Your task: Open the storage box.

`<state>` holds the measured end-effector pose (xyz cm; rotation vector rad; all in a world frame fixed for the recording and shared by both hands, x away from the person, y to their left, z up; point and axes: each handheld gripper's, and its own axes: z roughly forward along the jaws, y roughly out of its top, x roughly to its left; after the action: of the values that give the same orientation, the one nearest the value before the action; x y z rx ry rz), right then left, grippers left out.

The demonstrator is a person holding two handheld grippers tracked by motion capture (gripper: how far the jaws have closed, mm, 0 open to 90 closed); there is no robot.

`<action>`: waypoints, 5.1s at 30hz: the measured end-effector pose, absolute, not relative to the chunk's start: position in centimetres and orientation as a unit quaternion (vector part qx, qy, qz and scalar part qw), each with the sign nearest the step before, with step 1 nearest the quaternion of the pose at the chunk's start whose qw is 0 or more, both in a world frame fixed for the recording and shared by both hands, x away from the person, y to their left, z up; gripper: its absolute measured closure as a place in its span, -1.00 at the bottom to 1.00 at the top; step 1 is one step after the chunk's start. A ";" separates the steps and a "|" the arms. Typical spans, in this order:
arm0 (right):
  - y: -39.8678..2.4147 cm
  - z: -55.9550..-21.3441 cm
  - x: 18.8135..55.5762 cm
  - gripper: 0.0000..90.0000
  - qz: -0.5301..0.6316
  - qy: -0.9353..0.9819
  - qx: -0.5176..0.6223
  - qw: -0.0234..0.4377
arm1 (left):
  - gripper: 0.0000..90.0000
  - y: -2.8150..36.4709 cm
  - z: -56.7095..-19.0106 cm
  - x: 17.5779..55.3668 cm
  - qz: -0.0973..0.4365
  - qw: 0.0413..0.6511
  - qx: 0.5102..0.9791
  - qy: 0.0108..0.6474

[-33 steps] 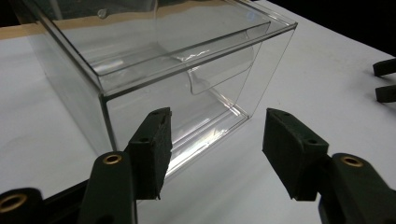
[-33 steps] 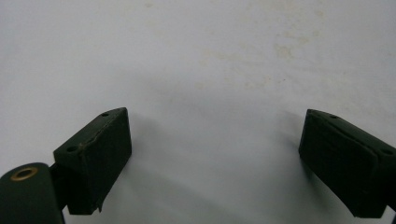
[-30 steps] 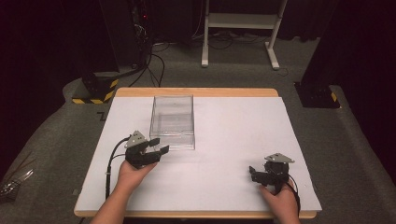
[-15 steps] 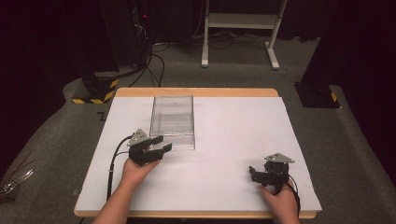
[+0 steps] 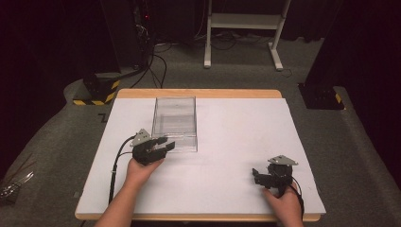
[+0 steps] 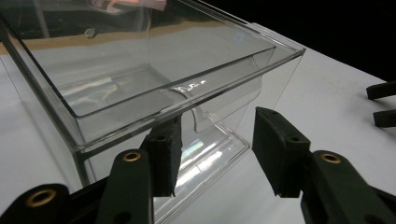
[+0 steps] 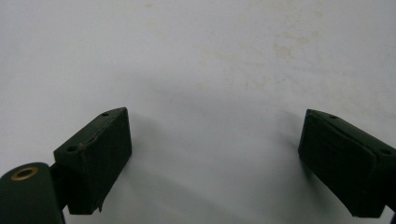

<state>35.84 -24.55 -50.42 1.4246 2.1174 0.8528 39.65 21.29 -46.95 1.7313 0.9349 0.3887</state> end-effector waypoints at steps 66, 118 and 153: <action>-24.5 -50.4 35.8 -0.77 0.308 0.767 0.516 0.226 | 0.74 22.5 -48.3 38.2 0.137 0.587 0.718 0.349; -24.5 -50.4 35.8 -0.77 0.308 0.767 0.515 0.226 | 0.81 22.7 -48.2 32.4 0.108 0.585 0.742 0.309; -24.5 -50.4 35.8 -0.77 0.308 0.767 0.516 0.227 | 0.78 23.2 -48.2 28.1 0.087 0.579 0.761 0.281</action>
<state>35.75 -24.49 -50.42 1.4220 2.1125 0.8487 28.08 23.17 -48.24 1.7793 0.6573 0.2039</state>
